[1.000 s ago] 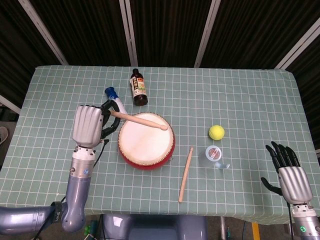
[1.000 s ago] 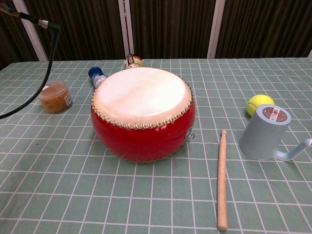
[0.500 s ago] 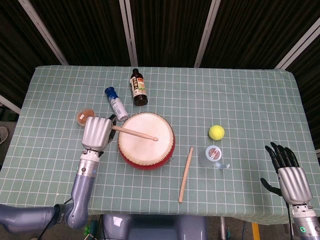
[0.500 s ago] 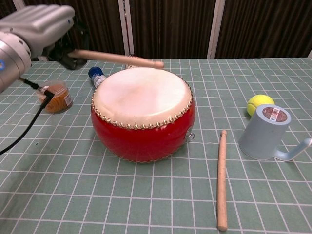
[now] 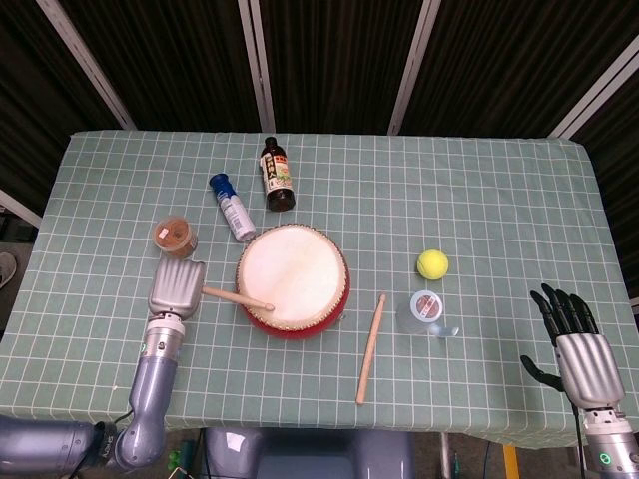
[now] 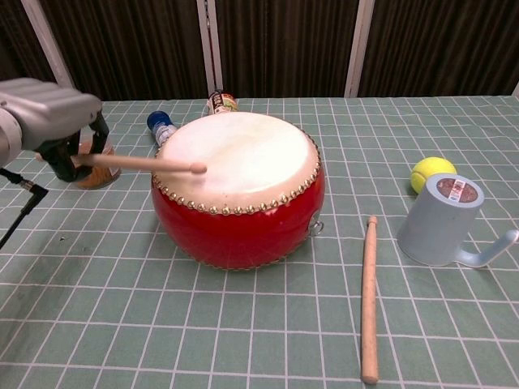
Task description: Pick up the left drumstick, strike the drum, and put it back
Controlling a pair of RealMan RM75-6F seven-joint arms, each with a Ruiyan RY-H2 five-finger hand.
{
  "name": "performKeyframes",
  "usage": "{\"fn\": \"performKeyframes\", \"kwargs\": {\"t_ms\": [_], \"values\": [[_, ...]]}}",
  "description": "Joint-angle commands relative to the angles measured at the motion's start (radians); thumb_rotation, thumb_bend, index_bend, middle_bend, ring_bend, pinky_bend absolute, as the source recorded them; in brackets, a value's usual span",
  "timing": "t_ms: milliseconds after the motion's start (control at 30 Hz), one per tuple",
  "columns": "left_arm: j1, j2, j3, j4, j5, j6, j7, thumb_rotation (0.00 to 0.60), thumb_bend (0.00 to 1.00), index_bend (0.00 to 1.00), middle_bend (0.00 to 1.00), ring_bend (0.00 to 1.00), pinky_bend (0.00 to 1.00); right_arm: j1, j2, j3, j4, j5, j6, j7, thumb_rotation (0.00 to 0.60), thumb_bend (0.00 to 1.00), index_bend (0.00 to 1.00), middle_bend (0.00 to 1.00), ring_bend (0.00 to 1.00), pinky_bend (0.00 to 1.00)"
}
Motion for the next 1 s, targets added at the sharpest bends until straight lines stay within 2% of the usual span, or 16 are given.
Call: {"fn": "performKeyframes", "kwargs": {"t_ms": [33, 233, 467, 633, 767, 1000], "values": [[0.091, 0.092, 0.037, -0.124, 0.416, 0.055, -0.379, 0.600, 0.51, 0.74, 1.00, 1.00, 0.98, 0.000, 0.000, 0.000, 0.000, 0.000, 0.001, -0.002, 0.600, 0.26, 0.00, 0.00, 0.00, 0.07], [0.170, 0.175, 0.152, -0.115, 0.553, 0.060, -0.480, 0.600, 0.47, 0.73, 1.00, 0.95, 0.90, 0.001, -0.001, 0.000, 0.000, 0.002, -0.003, -0.006, 0.600, 0.26, 0.00, 0.00, 0.00, 0.07], [0.246, 0.234, 0.265, -0.026, 0.566, 0.004, -0.579, 0.600, 0.47, 0.72, 0.96, 0.90, 0.86, 0.001, -0.002, 0.000, -0.003, 0.004, -0.005, -0.014, 0.600, 0.26, 0.00, 0.00, 0.00, 0.07], [0.278, 0.225, 0.300, 0.052, 0.556, -0.025, -0.603, 0.600, 0.47, 0.70, 0.92, 0.86, 0.83, 0.001, -0.003, 0.000, -0.003, 0.005, -0.006, -0.018, 0.600, 0.26, 0.00, 0.00, 0.00, 0.07], [0.290, 0.208, 0.309, 0.112, 0.537, -0.053, -0.610, 0.600, 0.46, 0.69, 0.84, 0.79, 0.80, 0.000, -0.004, -0.001, -0.004, 0.004, -0.006, -0.022, 0.600, 0.26, 0.00, 0.00, 0.00, 0.07], [0.303, 0.176, 0.322, 0.206, 0.501, -0.107, -0.589, 0.600, 0.41, 0.67, 0.75, 0.71, 0.72, 0.001, -0.004, 0.000, -0.004, 0.007, -0.010, -0.025, 0.600, 0.26, 0.00, 0.00, 0.00, 0.07]]}}
